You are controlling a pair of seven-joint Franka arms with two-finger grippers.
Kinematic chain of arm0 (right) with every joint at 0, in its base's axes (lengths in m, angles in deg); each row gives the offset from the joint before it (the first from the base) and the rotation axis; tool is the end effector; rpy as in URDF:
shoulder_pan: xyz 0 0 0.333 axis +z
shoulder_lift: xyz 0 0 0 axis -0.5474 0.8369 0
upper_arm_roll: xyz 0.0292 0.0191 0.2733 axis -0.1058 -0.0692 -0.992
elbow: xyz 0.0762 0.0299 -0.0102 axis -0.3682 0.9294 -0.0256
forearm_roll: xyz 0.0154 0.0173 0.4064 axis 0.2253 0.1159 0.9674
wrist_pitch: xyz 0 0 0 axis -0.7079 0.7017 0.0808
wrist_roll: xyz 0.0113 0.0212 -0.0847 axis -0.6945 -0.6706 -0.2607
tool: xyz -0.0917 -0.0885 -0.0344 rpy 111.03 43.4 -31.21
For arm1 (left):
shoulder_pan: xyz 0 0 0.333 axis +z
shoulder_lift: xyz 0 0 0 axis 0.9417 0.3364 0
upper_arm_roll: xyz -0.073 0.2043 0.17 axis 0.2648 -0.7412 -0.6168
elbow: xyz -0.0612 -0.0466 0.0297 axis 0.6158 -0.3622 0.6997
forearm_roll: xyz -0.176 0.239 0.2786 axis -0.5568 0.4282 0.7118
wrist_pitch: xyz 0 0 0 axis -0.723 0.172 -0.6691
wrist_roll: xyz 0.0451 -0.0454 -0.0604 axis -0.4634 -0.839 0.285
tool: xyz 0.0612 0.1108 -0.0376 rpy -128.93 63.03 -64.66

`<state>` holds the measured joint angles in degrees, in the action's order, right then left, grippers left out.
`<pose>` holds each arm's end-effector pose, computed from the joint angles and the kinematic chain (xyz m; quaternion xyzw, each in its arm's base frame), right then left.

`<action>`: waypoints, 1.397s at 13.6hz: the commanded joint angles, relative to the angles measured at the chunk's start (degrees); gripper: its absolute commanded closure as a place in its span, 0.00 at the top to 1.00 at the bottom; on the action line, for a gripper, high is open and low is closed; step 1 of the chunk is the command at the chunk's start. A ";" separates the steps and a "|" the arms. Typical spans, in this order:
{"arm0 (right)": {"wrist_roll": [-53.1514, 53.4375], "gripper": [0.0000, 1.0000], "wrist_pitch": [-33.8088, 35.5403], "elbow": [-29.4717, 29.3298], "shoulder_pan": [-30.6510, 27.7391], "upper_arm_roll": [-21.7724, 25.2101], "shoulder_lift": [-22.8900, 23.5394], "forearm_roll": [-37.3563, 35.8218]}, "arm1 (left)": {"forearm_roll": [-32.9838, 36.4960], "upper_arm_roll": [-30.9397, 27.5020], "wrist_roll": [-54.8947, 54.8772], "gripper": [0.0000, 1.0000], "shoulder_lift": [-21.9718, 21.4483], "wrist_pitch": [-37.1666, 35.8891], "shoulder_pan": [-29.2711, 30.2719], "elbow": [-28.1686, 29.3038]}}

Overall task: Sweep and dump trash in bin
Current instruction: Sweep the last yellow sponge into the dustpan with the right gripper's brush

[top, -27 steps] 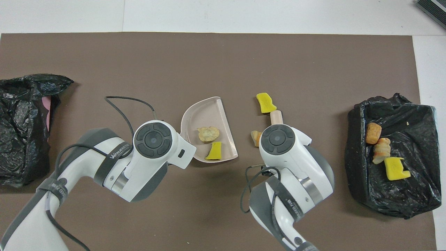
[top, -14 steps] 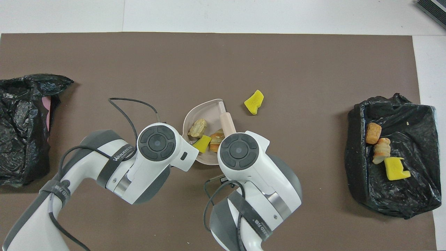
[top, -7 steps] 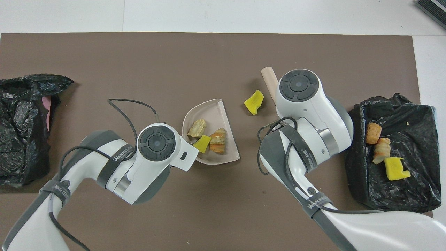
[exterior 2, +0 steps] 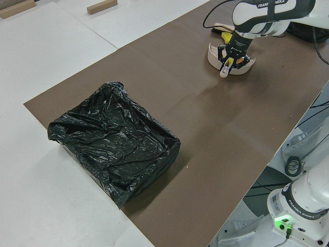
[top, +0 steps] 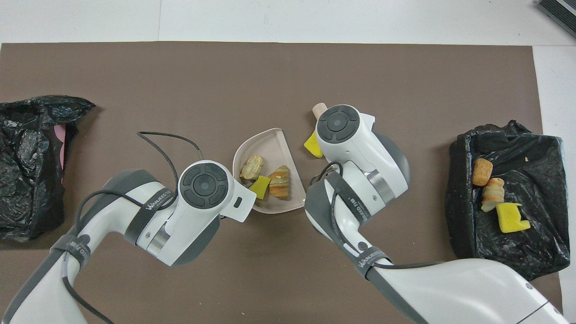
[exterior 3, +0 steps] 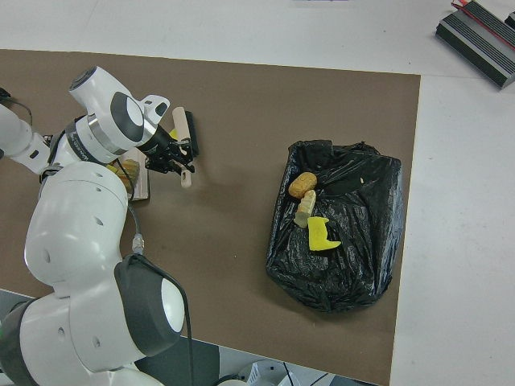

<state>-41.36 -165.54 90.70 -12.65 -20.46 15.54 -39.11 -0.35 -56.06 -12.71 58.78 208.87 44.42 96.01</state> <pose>0.5520 0.2752 0.2731 0.9596 0.2286 -0.1024 0.1277 0.4781 -0.2913 0.2792 -0.7890 0.6085 0.0315 0.0786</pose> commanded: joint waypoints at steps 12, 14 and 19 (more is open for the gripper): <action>6.35 0.00 7.17 -0.37 6.99 0.01 -7.06 9.53 | -2.10 -0.53 -7.94 0.00 -1.06 10.29 5.26 4.61; 6.09 0.00 7.26 -0.63 4.96 0.01 -8.73 11.54 | -5.17 -0.53 -11.45 0.00 -0.19 10.82 7.18 3.82; 7.40 0.00 9.97 -0.64 5.04 0.10 -11.64 17.61 | -7.56 -0.53 -20.32 0.00 1.67 8.63 12.71 -0.92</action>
<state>-34.55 -157.58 89.92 -7.42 -20.16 5.11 -24.09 -6.54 -56.82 -28.54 59.36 218.56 54.19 97.94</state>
